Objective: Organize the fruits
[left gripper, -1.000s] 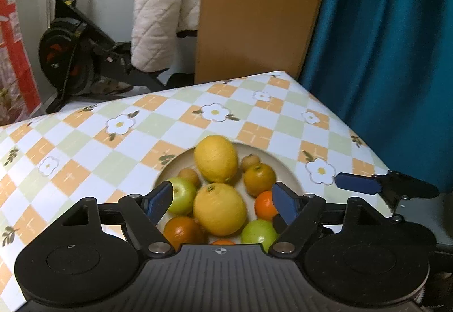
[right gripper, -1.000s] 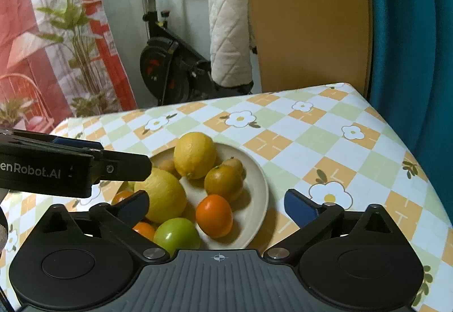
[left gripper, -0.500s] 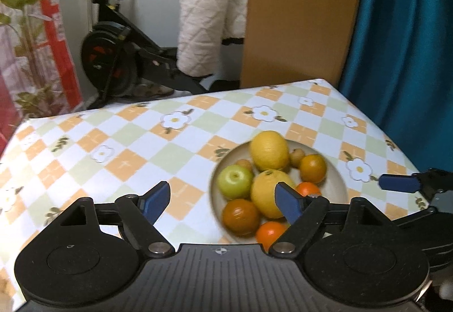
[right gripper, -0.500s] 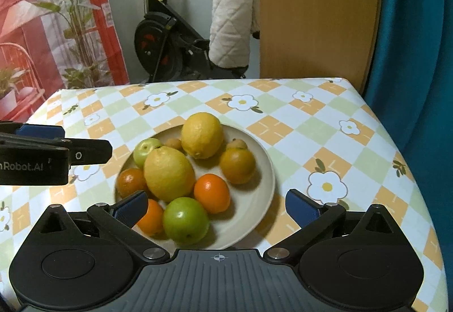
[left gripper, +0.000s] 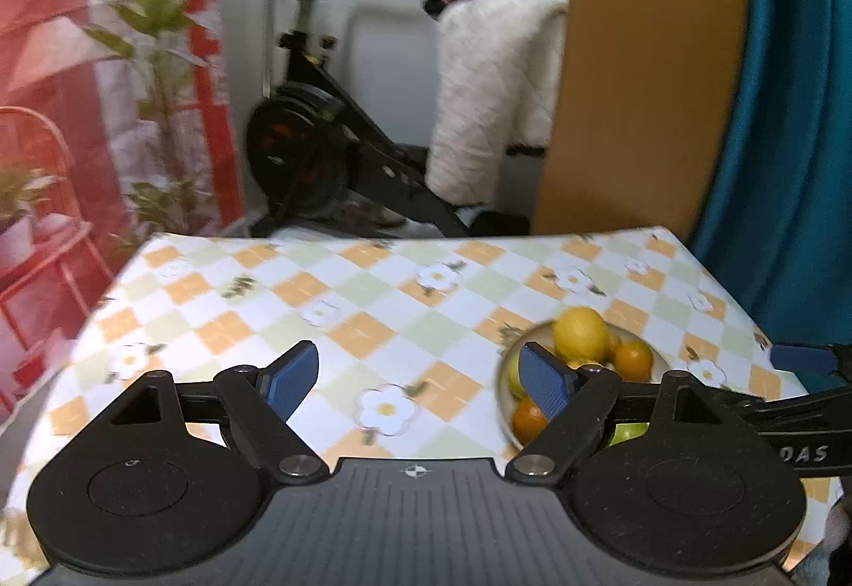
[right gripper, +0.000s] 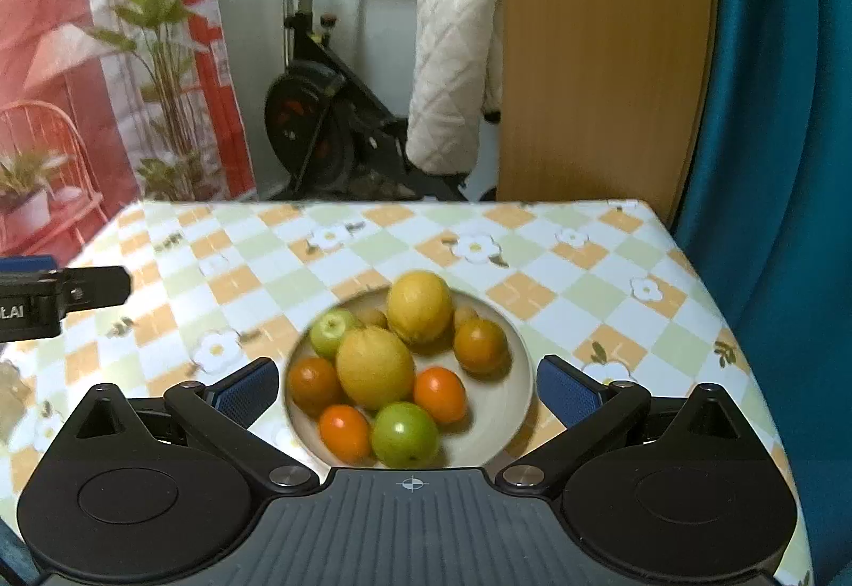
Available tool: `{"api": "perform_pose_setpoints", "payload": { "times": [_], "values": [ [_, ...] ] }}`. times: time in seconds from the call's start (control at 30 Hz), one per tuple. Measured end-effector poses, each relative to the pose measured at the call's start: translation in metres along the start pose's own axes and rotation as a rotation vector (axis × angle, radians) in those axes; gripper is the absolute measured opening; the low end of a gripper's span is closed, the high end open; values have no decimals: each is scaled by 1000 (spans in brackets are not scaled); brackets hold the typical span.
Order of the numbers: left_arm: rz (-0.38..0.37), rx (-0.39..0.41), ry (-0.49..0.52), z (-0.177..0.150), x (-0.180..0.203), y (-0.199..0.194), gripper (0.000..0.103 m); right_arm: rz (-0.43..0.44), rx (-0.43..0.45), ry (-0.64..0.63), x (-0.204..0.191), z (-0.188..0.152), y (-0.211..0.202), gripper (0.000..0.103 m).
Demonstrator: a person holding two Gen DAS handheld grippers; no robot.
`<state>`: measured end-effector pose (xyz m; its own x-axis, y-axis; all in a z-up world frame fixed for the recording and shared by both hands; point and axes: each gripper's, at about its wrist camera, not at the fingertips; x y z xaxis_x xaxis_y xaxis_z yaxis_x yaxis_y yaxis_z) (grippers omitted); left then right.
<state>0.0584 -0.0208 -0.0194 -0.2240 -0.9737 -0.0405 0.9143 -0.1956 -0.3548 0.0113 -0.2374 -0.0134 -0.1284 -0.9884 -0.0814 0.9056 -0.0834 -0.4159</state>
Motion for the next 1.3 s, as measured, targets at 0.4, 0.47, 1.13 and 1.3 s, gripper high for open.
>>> {"api": "perform_pose_setpoints", "payload": {
  "times": [0.4, 0.47, 1.13, 1.3],
  "values": [
    [141, 78, -46, 16, -23, -47, 88, 31, 100, -34, -29, 33, -38, 102],
    [151, 84, -48, 17, -24, -50, 88, 36, 103, -37, -33, 34, -40, 102],
    [153, 72, -23, 13, -22, -55, 88, 30, 92, -19, -40, 29, -42, 102],
    [149, 70, -22, 13, -21, -56, 88, 29, 93, -18, -40, 28, -41, 102]
  ]
}}
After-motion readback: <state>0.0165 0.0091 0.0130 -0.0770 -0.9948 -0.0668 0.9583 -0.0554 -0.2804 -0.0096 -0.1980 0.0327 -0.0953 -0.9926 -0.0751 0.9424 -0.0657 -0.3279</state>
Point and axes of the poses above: each gripper's, at about its wrist camera, not at the fingertips, and y roughly the way its jaws point, x to its right, z to its top, and after that the axes turned 12 degrees about x, right-handed
